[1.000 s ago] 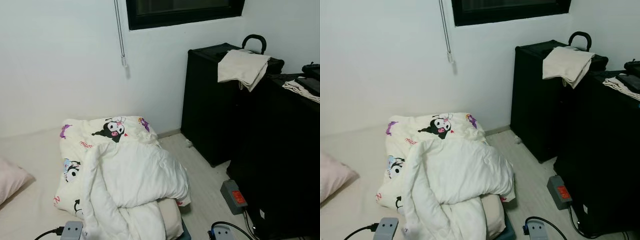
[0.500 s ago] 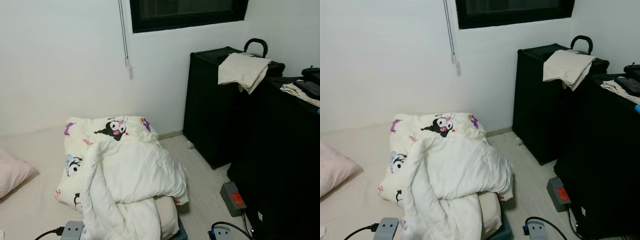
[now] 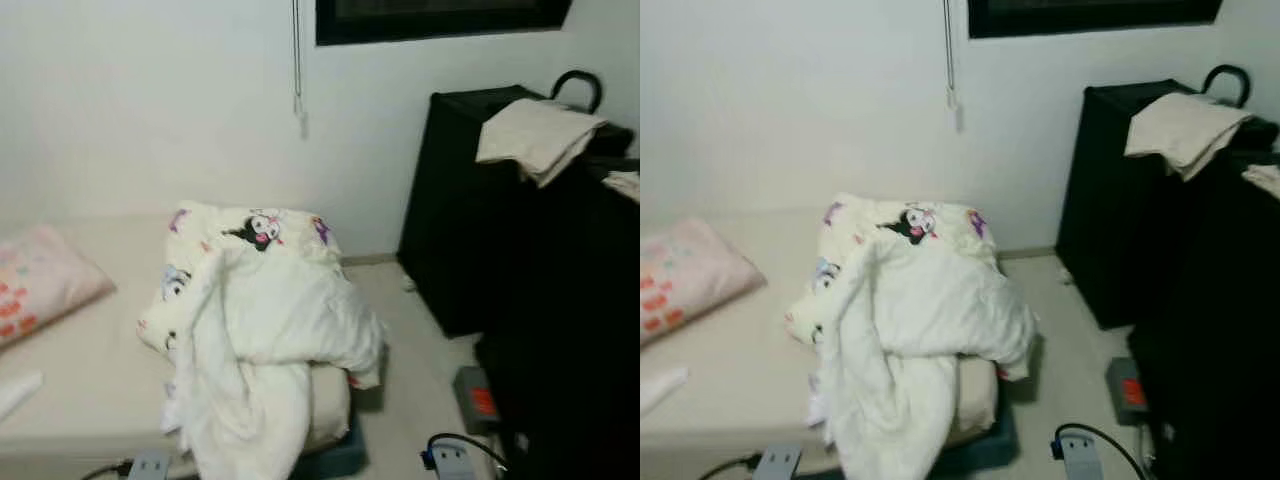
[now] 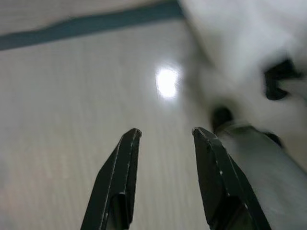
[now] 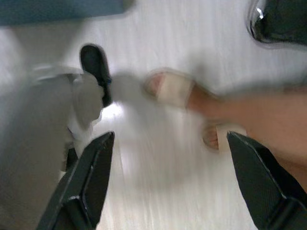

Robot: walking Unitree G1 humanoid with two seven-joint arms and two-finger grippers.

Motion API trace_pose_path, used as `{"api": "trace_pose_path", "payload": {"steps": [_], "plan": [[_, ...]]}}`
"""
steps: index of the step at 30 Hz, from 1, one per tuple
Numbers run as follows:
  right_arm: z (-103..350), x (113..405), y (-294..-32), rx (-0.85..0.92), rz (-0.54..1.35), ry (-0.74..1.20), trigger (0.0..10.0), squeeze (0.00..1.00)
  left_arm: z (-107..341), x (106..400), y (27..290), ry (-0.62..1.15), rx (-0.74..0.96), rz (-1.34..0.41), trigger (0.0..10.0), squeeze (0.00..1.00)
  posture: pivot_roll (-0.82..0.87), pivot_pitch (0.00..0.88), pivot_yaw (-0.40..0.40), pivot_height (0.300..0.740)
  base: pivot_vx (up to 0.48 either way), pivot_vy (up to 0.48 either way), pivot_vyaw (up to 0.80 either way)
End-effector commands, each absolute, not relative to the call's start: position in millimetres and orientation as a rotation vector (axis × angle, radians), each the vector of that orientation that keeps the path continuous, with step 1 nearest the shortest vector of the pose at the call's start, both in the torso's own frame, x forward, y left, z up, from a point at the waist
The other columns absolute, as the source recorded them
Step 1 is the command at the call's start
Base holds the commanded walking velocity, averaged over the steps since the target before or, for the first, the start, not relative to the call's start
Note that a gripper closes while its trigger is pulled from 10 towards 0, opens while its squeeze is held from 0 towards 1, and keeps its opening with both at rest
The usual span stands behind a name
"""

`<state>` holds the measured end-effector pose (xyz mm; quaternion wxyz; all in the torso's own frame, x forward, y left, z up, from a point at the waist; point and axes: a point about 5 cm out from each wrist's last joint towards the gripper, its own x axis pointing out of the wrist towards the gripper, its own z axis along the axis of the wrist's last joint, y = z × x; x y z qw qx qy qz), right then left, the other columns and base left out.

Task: Clean up the room

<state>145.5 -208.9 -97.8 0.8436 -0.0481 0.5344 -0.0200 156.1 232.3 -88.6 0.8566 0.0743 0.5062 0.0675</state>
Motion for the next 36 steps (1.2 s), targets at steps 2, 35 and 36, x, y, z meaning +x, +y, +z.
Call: {"api": "trace_pose_path", "payload": {"steps": [2, 35, 36], "plan": [[-96.8, 148.5, -208.9, -0.098, -0.047, 1.125, 10.0, 0.00, -89.5, 153.4, 232.8, 1.071, 0.165, 0.138, 10.0, 0.00, -0.14, 0.000, -0.044, 0.740, -0.206, 0.000, 0.00], [-76.9, 183.8, -229.7, -0.116, -0.069, 1.015, 10.0, 0.00, -83.6, 182.2, 198.4, 0.990, 0.157, 0.018, 10.0, 0.00, -0.17, 0.000, -0.062, 0.740, 0.000, 0.000, 0.00], [-76.5, 184.9, -229.4, -0.118, -0.065, 1.014, 10.0, 0.00, -83.4, 182.8, 197.7, 0.986, 0.154, 0.018, 10.0, 0.00, -0.17, 0.000, -0.062, 0.740, 0.000, 0.000, 0.00]]}}
